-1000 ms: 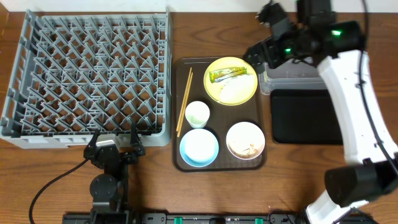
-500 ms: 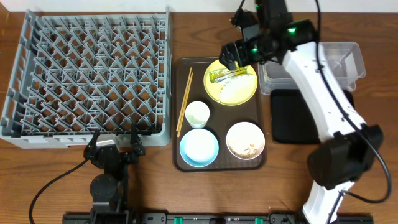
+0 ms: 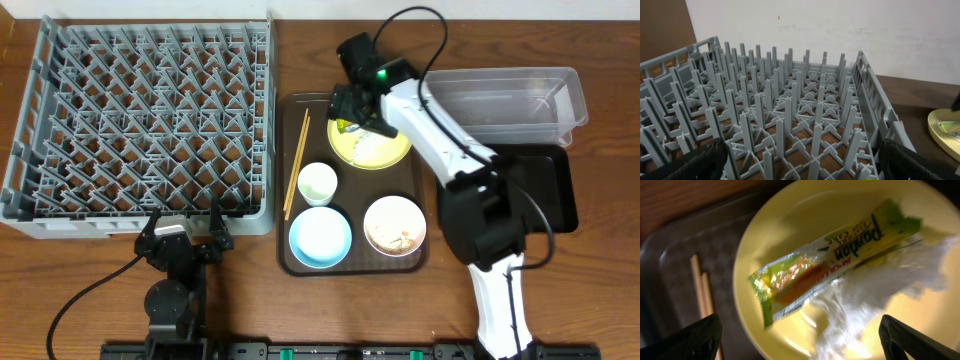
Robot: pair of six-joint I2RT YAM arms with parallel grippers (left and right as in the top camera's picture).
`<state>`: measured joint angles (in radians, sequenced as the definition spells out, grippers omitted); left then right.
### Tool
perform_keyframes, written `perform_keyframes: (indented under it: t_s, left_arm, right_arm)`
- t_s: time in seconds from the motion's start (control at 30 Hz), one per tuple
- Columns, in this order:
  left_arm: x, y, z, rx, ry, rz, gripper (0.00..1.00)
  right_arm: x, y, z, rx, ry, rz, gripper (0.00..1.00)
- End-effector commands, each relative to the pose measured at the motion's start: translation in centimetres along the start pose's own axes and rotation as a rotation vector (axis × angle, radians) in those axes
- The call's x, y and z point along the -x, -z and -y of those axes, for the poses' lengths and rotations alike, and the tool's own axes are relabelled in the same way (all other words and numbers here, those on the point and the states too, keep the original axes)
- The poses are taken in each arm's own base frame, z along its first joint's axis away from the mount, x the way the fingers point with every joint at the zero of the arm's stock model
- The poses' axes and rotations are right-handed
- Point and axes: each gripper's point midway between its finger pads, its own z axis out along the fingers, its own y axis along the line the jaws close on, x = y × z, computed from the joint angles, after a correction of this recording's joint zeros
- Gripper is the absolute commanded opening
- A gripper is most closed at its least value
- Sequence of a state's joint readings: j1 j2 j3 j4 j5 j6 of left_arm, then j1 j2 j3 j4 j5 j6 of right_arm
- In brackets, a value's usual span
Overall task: Sort waste into correct bins and load items into the dishwasher
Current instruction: 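Reach right gripper to yellow plate and grasp wrapper and tissue, then carry wrapper and tissue with right gripper into clear plastic bin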
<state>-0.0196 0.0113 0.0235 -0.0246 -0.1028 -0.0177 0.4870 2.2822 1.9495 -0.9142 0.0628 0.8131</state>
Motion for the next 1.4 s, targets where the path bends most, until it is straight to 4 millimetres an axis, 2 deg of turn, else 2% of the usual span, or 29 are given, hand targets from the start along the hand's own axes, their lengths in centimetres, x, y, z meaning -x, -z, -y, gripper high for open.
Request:
perform_keyframes:
  t_s: [0.0, 0.23, 0.3, 0.4, 0.47, 0.57, 0.73, 0.83, 0.97, 1.07, 1.17, 1.23, 1.3, 1.37]
  left_arm:
    - [-1.8, -0.1, -0.3, 0.012, -0.027, -0.056, 0.97]
    - [-1.9, -0.1, -0.3, 0.012, -0.027, -0.057, 0.97]
    - [-1.9, -0.1, -0.3, 0.012, -0.027, -0.057, 0.97]
    - [-1.9, -0.1, -0.3, 0.012, -0.027, -0.057, 0.97]
    - [-1.9, -0.1, -0.3, 0.012, -0.027, -0.057, 0.97]
    - [-1.9, -0.1, -0.3, 0.012, -0.027, -0.057, 0.97]
    - [-1.9, -0.1, -0.3, 0.012, -0.027, -0.057, 0.97]
    - [-1.8, -0.1, -0.3, 0.012, -0.027, -0.056, 0.97]
    - [-1.9, -0.1, -0.3, 0.012, -0.027, -0.057, 0.97]
    - [-1.9, -0.1, -0.3, 0.012, -0.027, -0.057, 0.97]
    - [-1.9, -0.1, -0.3, 0.012, -0.027, -0.057, 0.97]
    - [-1.9, -0.1, -0.3, 0.012, -0.027, -0.057, 0.97]
    - [-1.8, -0.1, -0.3, 0.012, -0.027, -0.056, 0.97]
    - [-1.9, -0.1, -0.3, 0.012, -0.027, -0.057, 0.97]
  right_arm:
    - [0.5, -1.8, 0.3, -0.043, -0.142, 0.042, 0.98]
    - [0.4, -5.2, 1.3, -0.068, -0.194, 0.027, 0.95]
    - [0.2, -5.8, 1.6, -0.079, -0.194, 0.019, 0.84]
    - [-0.1, -6.1, 2.2, -0.101, -0.191, 0.003, 0.54]
    - [-0.2, -6.1, 2.3, -0.107, -0.171, -0.002, 0.27]
    - [-0.2, -6.1, 2.3, -0.105, -0.112, -0.004, 0.01]
    - [0.2, -5.5, 2.2, -0.095, -0.025, 0.0, 0.01]
    - [1.4, -3.0, 1.8, -0.062, 0.02, 0.024, 0.01]
    - [4.0, 3.3, 1.7, -0.003, 0.005, 0.1, 0.01]
    - [6.3, 9.0, 2.5, 0.05, -0.034, 0.177, 0.01]
    - [8.2, 14.5, 5.2, 0.078, -0.119, 0.238, 0.01]
    - [9.1, 16.9, 7.1, 0.081, -0.175, 0.269, 0.01]
    - [10.1, 18.7, 9.5, 0.074, -0.244, 0.292, 0.01]
    - [10.8, 19.3, 12.2, 0.039, -0.329, 0.3, 0.01]
